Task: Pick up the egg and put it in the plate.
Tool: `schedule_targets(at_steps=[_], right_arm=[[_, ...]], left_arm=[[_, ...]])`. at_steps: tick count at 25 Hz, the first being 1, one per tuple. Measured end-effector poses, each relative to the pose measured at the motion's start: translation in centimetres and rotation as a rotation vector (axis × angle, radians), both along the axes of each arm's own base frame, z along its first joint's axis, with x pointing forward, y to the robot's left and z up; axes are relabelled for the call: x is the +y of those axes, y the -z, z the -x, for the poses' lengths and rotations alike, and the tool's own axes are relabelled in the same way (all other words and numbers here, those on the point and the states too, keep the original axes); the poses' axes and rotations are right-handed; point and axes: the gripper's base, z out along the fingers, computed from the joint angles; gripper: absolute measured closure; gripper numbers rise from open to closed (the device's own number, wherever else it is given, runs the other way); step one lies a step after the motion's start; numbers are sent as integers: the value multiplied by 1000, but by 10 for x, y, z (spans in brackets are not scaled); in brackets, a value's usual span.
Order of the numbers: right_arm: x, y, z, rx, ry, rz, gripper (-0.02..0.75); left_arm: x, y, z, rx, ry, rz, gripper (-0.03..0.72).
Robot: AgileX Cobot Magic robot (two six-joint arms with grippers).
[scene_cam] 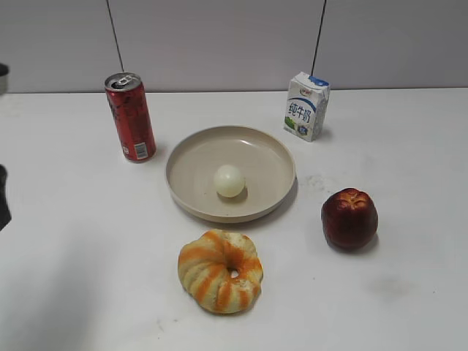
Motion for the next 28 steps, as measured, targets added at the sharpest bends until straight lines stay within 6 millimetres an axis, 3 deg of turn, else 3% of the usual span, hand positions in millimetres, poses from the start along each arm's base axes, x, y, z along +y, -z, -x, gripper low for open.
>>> schedule_targets(at_steps=[6, 12, 17, 23, 28], right_arm=[[0, 0, 0, 0, 0, 0, 151], [0, 0, 0, 0, 0, 0, 151], [0, 0, 0, 0, 0, 0, 151], [0, 0, 0, 0, 0, 0, 151], [0, 0, 0, 0, 0, 0, 151]], left_arm=[[31, -12, 60, -140, -67, 59, 97], [50, -31, 126, -358, -75, 135, 97], [65, -33, 179, -547, -73, 197, 97], [76, -20, 219, -737, -69, 258, 98], [78, -5, 228, -763, -68, 267, 99]])
